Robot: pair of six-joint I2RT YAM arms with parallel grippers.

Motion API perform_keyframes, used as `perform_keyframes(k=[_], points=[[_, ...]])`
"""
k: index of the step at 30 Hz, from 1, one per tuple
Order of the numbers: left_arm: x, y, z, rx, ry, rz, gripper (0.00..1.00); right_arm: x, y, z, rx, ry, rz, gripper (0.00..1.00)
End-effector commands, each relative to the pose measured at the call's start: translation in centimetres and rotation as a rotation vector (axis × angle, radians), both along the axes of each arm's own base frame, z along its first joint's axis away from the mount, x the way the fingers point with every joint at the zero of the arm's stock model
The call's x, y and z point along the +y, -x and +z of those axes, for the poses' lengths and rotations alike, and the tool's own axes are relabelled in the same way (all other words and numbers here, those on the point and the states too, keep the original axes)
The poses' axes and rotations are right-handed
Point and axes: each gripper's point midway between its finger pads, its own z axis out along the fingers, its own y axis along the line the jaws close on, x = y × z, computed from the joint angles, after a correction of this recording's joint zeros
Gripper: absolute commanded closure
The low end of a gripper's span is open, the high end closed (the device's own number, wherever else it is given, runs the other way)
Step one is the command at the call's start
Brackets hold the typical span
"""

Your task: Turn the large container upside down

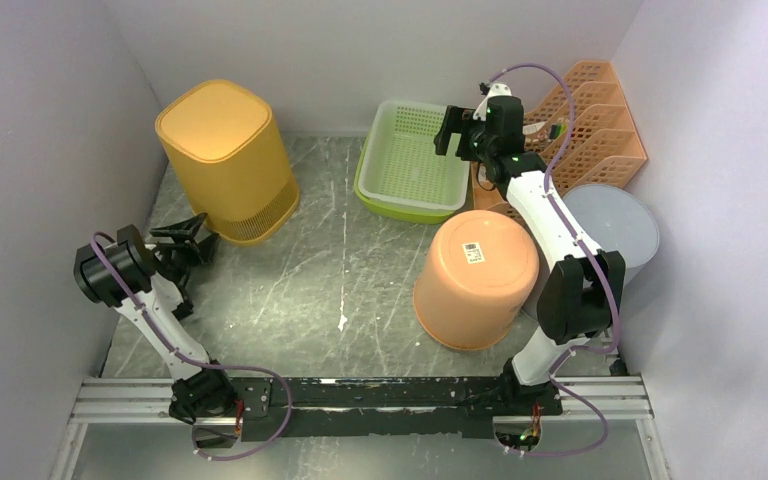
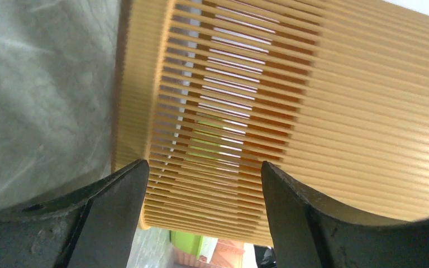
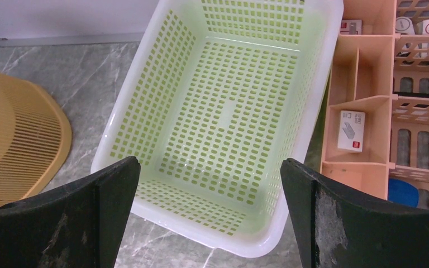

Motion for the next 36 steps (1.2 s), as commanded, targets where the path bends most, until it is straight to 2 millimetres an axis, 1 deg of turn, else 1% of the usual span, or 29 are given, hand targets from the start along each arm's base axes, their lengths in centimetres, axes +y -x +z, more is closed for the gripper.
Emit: perform_keyframes(k=[1,4,6,7,8,10,11,13,15,17,19,22,25,26,27,28,29,32,36], points=[[-0.9,0.8,5.1,-0.233,-0.230,-0.045,0.16,0.0,0.0,0.9,-0.032,-0.013,0.009,0.00],[-1.5,0.7,5.3,-0.187,-0.336,-0.092,0.16,0.3,0.1,0.9,-0.033,-0.021,0.022,0.00],[-2.0,0.6,6.0,-0.146,-0.423,-0.122,0.16,0.7,0.0,0.8,-0.024,-0.021,0.044,0.00],[-2.0,0.6,7.1,-0.141,-0.489,-0.127,0.16,0.9,-0.1,0.7,-0.017,-0.017,0.054,0.00],[-1.9,0.7,7.3,-0.101,-0.529,-0.137,0.16,1.1,-0.2,0.7,-0.010,-0.010,0.065,0.00],[-1.6,1.0,8.3,-0.040,-0.620,-0.153,0.15,2.0,-0.3,0.7,0.000,0.019,0.096,0.00],[-1.5,1.5,8.8,0.000,-0.652,-0.159,0.15,2.4,-0.3,0.6,0.009,0.045,0.107,0.00],[-1.3,2.6,9.5,0.066,-0.707,-0.154,0.14,3.7,-0.3,0.0,0.029,0.087,0.139,0.00],[-1.6,4.1,9.8,0.129,-0.739,-0.172,0.14,5.9,0.0,-0.4,0.040,0.104,0.187,0.00],[-1.9,5.3,10.8,0.141,-0.784,-0.180,0.14,8.1,0.1,-0.9,0.051,0.117,0.234,0.01],[-2.3,6.4,11.3,0.148,-0.817,-0.189,0.14,10.1,0.2,-2.0,0.078,0.137,0.266,0.02],[-3.0,7.3,11.8,0.131,-0.841,-0.209,0.13,13.1,0.1,-4.0,0.121,0.130,0.321,0.09],[-4.0,7.7,11.7,0.099,-0.828,-0.248,0.14,15.7,-0.2,-5.9,0.153,0.122,0.340,0.11],[-4.2,7.7,11.6,0.090,-0.821,-0.262,0.15,16.3,-0.3,-6.9,0.169,0.129,0.339,0.11],[-4.5,7.8,11.6,0.081,-0.816,-0.274,0.15,16.4,-0.7,-7.6,0.179,0.139,0.329,0.11],[-4.7,7.9,11.5,0.075,-0.817,-0.280,0.15,17.8,-0.2,-8.6,0.194,0.157,0.348,0.11],[-4.7,8.0,11.5,0.070,-0.824,-0.281,0.15,18.6,0.0,-9.2,0.208,0.170,0.357,0.12],[-4.6,8.2,11.6,0.075,-0.850,-0.279,0.15,19.9,0.4,-10.6,0.229,0.188,0.364,0.12],[-4.8,8.3,11.9,0.068,-0.865,-0.299,0.15,20.5,0.4,-12.0,0.249,0.194,0.346,0.14]])
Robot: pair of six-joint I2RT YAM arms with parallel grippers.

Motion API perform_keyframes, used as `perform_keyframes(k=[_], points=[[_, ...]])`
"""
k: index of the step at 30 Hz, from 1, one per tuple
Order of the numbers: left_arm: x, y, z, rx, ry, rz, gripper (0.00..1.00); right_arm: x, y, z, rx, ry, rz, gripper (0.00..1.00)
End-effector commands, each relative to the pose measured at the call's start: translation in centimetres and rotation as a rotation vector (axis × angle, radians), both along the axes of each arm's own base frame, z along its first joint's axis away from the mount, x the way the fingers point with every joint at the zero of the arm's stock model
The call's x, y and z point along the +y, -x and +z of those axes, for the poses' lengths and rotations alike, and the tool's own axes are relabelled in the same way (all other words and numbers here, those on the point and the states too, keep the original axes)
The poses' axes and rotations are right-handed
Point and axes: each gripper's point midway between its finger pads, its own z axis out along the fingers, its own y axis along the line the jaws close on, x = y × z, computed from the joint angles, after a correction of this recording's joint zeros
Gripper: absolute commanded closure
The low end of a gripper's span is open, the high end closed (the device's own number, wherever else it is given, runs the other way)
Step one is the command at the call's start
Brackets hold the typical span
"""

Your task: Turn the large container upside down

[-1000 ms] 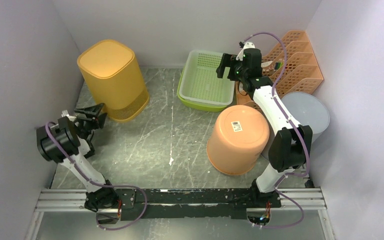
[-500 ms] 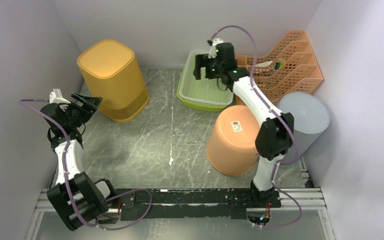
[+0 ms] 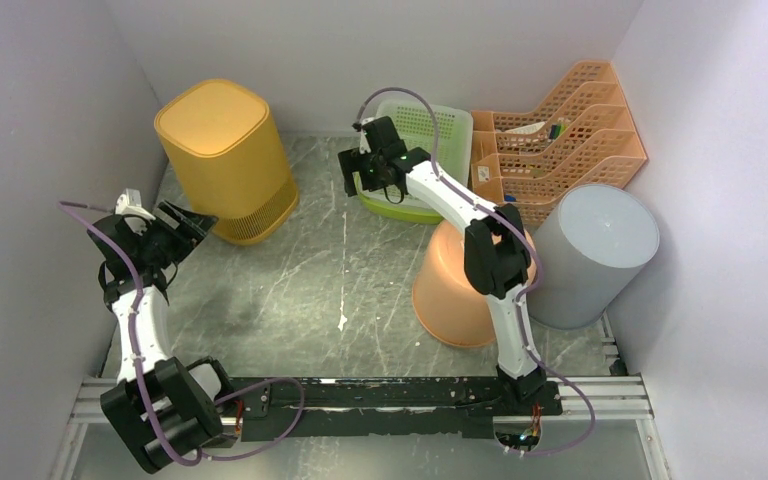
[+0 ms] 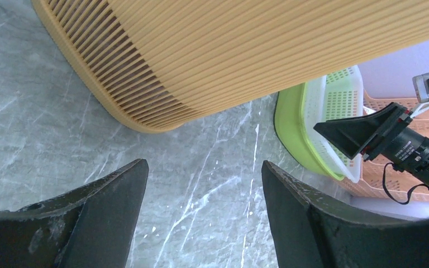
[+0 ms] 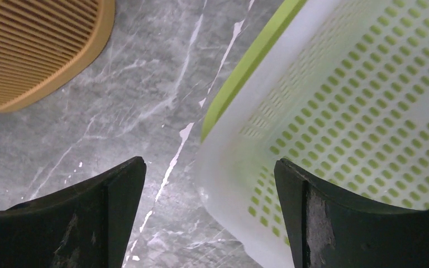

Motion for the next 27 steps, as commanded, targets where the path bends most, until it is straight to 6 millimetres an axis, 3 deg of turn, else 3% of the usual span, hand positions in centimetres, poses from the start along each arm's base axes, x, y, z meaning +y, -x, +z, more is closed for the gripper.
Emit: perform_keyframes(k=[1,5,9,21,27], points=[[-1.0,0.5,0.8,-0.019,-0.027,-0.063,0.15,0.3,-0.7,0.7,-0.023,0.003,-0.043,0.16],[-1.0,0.6,0.8,-0.021,-0.036,-0.063,0.14,-0.4,-1.2,0.0,-0.028,0.036,-0.091,0.28],[-1.0,0.7,0.5,-0.014,-0.039,-0.062,0.12,-1.0,-1.6,-0.2,-0.038,0.068,-0.120,0.51],[-1.3,0.8,0.8,-0.025,-0.038,-0.079,0.07,-0.4,-1.5,-2.7,0.008,0.084,-0.104,0.45],[-1.5,1.0,0.6,-0.027,-0.034,-0.086,0.07,-0.2,-1.2,-3.5,0.021,0.095,-0.080,0.57]])
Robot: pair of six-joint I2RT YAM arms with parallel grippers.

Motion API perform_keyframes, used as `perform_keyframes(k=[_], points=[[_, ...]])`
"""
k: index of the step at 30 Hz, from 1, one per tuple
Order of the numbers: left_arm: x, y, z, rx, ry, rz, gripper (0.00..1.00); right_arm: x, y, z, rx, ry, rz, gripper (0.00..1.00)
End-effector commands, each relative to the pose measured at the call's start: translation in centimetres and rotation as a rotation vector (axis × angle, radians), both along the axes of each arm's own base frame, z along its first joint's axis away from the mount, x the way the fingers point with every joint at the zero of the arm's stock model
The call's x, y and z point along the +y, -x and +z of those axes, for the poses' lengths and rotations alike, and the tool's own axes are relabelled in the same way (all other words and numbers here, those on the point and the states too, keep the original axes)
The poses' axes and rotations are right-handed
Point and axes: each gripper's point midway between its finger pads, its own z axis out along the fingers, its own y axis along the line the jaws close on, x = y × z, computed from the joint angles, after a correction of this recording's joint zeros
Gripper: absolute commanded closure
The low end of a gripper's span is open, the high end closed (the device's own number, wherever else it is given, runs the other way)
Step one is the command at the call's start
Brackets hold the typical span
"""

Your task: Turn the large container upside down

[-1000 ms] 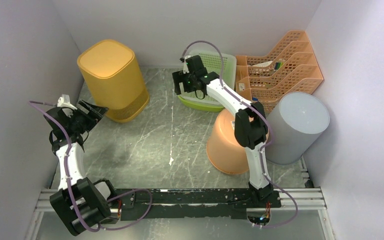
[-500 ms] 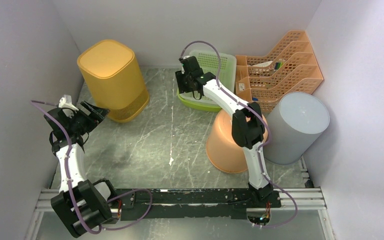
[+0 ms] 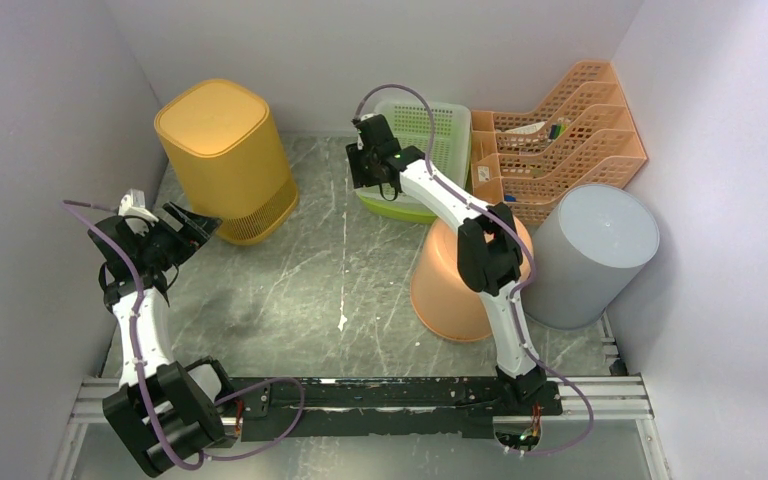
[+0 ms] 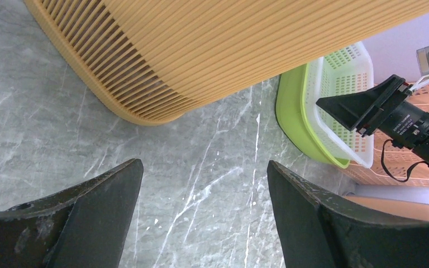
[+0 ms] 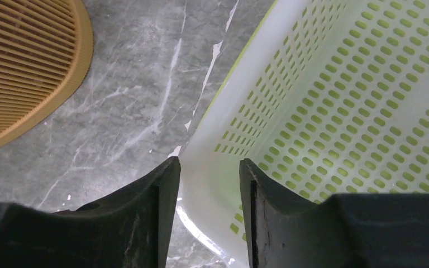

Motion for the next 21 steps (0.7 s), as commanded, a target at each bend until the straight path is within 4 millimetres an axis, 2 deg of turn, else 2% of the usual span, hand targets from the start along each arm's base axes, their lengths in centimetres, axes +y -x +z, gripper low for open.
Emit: perform_keyframes(k=[1,9,15,18,21], points=[[-0.9,0.3,0.8,-0.033,-0.005,-0.044,0.07,-0.5,0.4,-2.5,0.051,0.052,0.014,0.57],[-1.1,0.4,0.7,-0.036,-0.002,-0.050,0.07,-0.1,1.1,-1.6,0.028,0.072,0.020,0.40],[-1.2,0.3,0.7,-0.040,-0.001,-0.053,0.07,0.1,2.3,1.2,-0.042,0.125,-0.010,0.39],[-1.2,0.3,0.8,-0.043,0.002,-0.055,0.07,0.4,3.1,1.4,-0.059,0.202,-0.032,0.38],[-1.3,0.4,0.7,-0.042,0.006,-0.056,0.07,0.3,3.1,1.0,-0.075,0.258,-0.072,0.39]])
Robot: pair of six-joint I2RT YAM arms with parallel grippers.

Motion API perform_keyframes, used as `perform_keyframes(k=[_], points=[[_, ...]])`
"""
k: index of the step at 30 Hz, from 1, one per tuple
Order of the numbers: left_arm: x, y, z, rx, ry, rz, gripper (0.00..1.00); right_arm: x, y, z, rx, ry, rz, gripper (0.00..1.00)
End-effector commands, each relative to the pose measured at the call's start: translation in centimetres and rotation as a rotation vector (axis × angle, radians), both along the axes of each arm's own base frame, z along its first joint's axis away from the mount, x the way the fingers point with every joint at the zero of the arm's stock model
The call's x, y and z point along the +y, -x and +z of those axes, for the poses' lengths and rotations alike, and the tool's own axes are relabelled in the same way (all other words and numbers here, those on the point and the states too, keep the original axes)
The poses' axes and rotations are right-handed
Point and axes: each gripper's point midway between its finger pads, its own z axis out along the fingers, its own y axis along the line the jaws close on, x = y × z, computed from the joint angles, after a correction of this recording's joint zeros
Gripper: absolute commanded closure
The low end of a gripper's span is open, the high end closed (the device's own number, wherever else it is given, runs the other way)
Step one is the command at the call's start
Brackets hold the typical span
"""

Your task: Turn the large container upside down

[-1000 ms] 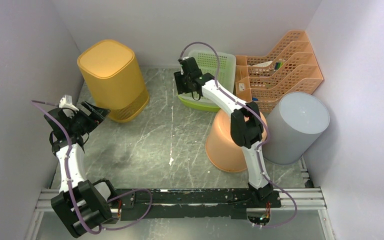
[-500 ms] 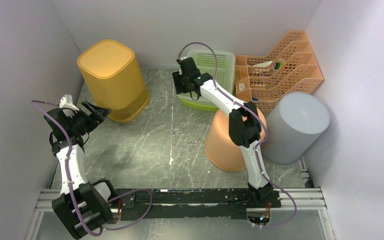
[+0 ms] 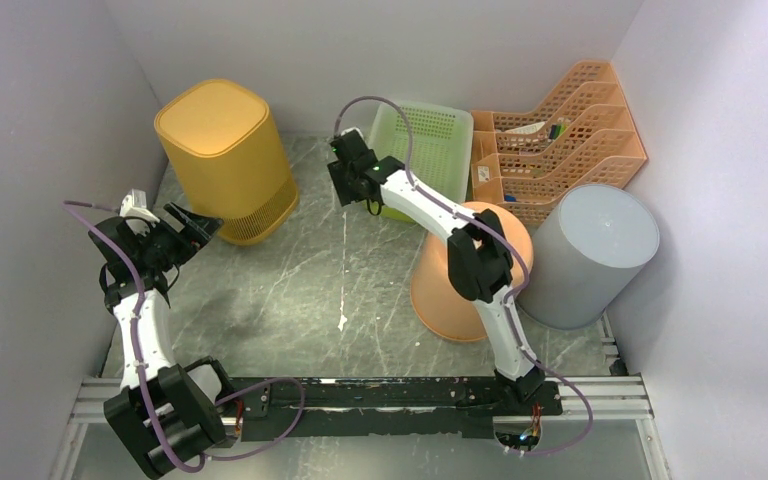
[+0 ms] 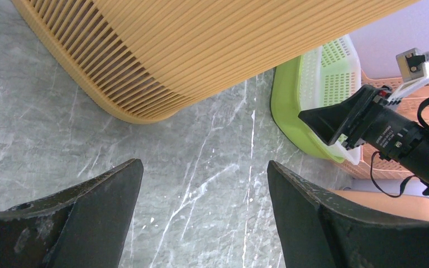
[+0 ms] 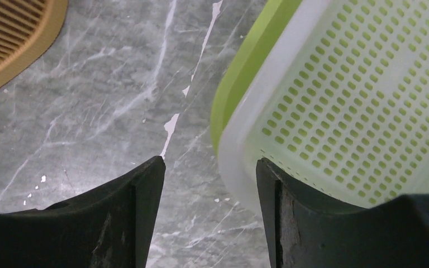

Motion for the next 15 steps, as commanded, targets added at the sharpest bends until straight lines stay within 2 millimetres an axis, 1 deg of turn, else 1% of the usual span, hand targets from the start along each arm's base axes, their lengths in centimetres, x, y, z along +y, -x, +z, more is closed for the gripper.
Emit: perform_keyframes(k=[1,4,10,15], points=[[-0.8,0.2,0.4,-0.029,0.000,-0.035,0.07,-0.8,-0.1,1.7,-0.066,0.094,-0.068,0.39],[-0.9,0.3,0.5,-0.030,-0.001,-0.042,0.07,-1.3,-0.5,1.4,-0.080,0.114,-0.105,0.40],[-1.0,0.3,0.6,-0.035,0.001,-0.046,0.07,-1.8,-1.7,1.8,-0.117,0.133,-0.146,0.42],[-1.1,0.3,0.7,-0.037,0.002,-0.050,0.07,-1.9,-2.6,0.7,-0.100,0.140,-0.150,0.44]])
